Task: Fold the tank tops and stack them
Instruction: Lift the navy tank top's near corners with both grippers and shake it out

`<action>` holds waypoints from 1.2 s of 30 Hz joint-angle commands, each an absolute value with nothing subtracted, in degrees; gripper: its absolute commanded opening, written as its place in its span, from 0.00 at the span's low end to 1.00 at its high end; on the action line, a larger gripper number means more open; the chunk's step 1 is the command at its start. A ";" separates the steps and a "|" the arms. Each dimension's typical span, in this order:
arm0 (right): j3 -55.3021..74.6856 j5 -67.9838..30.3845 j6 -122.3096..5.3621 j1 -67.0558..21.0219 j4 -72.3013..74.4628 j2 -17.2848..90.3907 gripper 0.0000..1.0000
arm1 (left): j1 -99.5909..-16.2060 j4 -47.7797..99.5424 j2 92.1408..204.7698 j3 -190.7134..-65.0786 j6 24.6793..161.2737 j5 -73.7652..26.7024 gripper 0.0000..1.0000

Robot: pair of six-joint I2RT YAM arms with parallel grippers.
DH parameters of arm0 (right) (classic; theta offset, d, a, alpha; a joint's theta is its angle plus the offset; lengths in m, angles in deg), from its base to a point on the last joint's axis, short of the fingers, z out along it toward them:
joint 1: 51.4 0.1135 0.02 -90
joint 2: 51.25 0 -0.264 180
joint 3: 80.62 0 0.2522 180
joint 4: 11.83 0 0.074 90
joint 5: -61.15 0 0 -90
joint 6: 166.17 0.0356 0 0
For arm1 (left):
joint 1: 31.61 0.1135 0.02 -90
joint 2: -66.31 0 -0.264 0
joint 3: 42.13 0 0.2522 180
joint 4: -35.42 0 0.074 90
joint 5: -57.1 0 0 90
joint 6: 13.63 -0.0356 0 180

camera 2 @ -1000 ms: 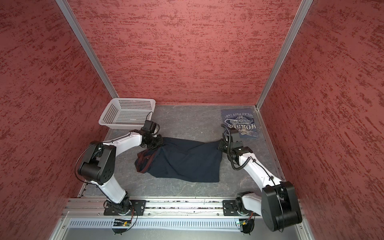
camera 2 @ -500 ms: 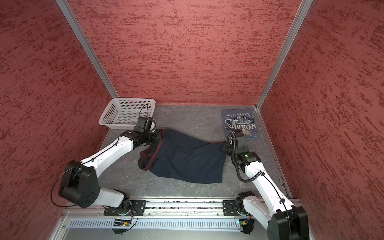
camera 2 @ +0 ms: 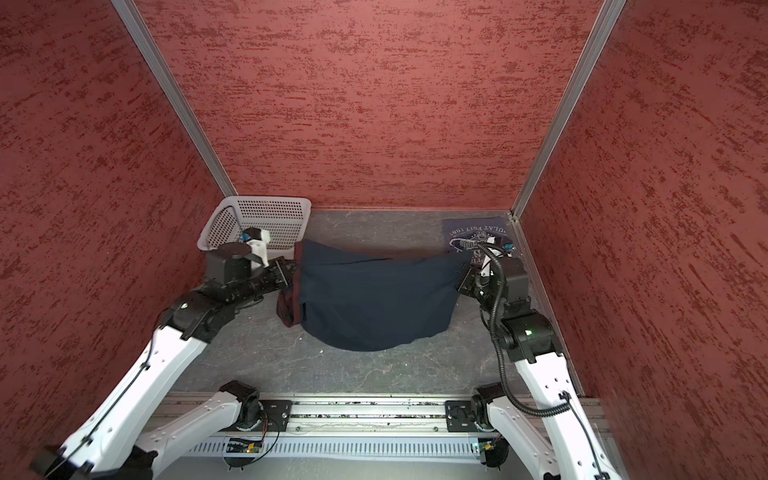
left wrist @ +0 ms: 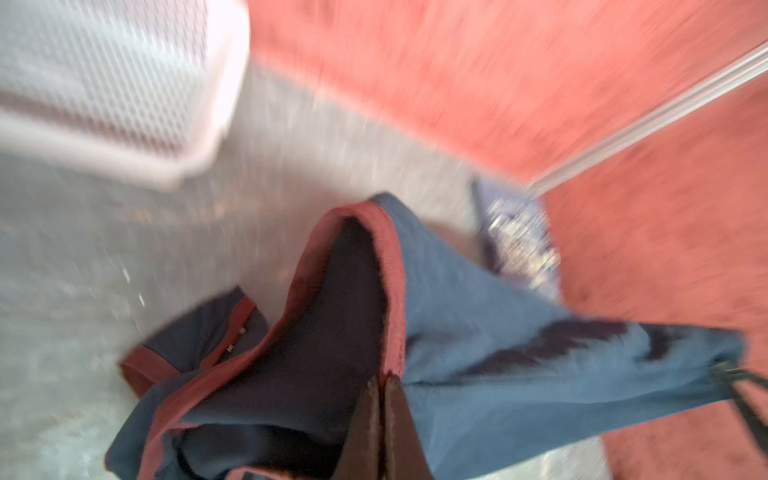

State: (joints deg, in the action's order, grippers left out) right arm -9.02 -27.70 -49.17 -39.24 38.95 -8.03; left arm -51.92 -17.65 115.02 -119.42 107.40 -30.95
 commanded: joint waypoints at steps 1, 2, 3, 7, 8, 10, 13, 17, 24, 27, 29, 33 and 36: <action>-5.94 -27.61 -51.94 -39.42 41.16 -11.29 0.00 | -50.03 -21.47 110.14 -122.28 106.99 -35.84 0.00; -5.78 -26.97 -52.26 -39.38 40.82 -12.29 0.00 | -49.41 -22.38 109.50 -122.77 107.04 -35.92 0.00; -5.84 -26.76 -52.35 -39.42 40.40 -12.97 0.00 | -48.87 -23.34 109.50 -123.27 106.84 -35.60 0.00; -4.05 -25.79 -53.71 -39.37 40.64 -14.39 0.00 | -47.26 -29.52 112.87 -128.08 104.86 -34.19 0.00; -3.00 -25.50 -54.02 -39.44 40.70 -14.82 0.00 | -47.01 -30.78 113.14 -129.67 104.59 -33.92 0.00; -1.50 -23.83 -54.33 -39.45 40.05 -16.04 0.00 | -46.97 -30.57 111.81 -131.23 105.00 -32.44 0.00; -0.48 -20.26 -54.11 -39.46 38.10 -18.03 0.00 | -46.99 -28.06 109.06 -131.83 105.18 -28.41 0.00; -3.30 -21.73 -52.17 -39.44 37.42 -17.91 0.00 | -46.98 -30.24 112.17 -130.26 105.16 -27.71 0.00; -10.58 -27.60 -46.61 -39.42 41.94 -10.28 0.00 | -46.37 -35.15 123.99 -122.88 105.02 -27.53 0.00; -16.58 -22.45 -43.29 -39.47 40.15 -7.14 0.00 | -46.37 -31.85 124.71 -118.27 105.28 -25.16 0.00; -21.63 -18.03 -40.47 -39.44 36.86 -6.18 0.00 | -46.29 -29.93 124.98 -115.23 105.88 -23.83 0.00; -32.18 -11.63 -35.33 -39.44 30.37 -5.24 0.00 | -46.41 -24.97 124.41 -107.30 107.91 -19.26 0.00; -38.56 -6.89 -32.66 -39.44 26.10 -5.37 0.02 | -46.53 -22.01 121.67 -101.06 109.93 -18.47 0.00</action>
